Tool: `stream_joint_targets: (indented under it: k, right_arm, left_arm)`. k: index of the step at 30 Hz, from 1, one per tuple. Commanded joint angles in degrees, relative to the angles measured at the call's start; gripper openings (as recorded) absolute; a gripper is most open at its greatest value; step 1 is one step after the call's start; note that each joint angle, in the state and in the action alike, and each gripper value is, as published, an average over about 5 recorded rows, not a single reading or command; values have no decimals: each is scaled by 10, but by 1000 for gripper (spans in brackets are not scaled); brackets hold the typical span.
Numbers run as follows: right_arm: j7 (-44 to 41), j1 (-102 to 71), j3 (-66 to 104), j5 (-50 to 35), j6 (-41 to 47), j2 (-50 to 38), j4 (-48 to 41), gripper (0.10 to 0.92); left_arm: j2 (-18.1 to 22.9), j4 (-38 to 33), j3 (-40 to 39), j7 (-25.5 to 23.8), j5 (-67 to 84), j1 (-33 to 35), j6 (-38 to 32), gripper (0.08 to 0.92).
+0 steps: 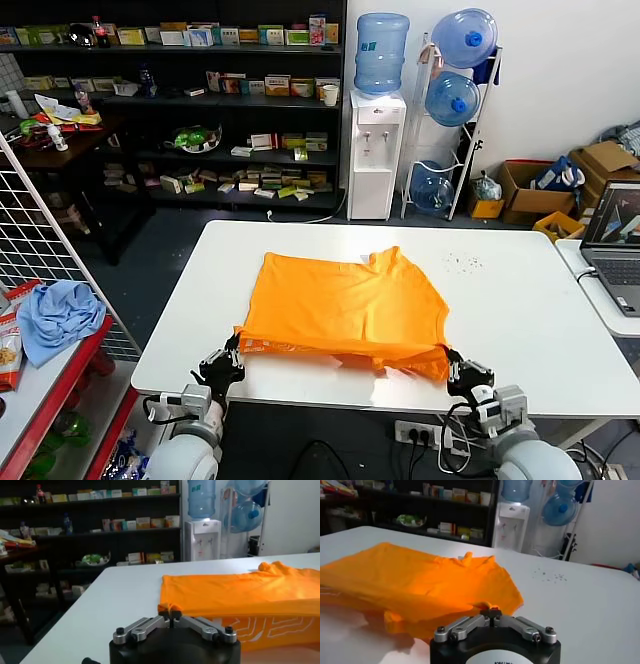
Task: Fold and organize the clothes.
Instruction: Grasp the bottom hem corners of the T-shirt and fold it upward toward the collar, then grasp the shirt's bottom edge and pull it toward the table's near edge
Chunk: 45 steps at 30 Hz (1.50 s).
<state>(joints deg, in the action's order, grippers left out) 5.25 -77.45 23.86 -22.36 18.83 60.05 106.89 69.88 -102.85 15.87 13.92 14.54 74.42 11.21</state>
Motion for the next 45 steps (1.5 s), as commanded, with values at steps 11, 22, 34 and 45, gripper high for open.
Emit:
stream_joint_targets:
  k: [11,22,34,45]
  right_arm:
    - [-3,129,-63,-9,11,23,-130,306]
    - [16,14,1,-87,114,-47,-11,627]
    - [1,9,3,-79,94,-40,-41,822]
    - [-3,26,-17,-76,88,-27,-67,757]
  left_arm:
    - [10,121,-24,-28,6,-94,-23,128]
    - [-24,45,-12,0,73,-41,15,439]
    - [-19,54,-4,16,98,-34,29,765]
    - [-17,84,-10,11,107,-49,42,802]
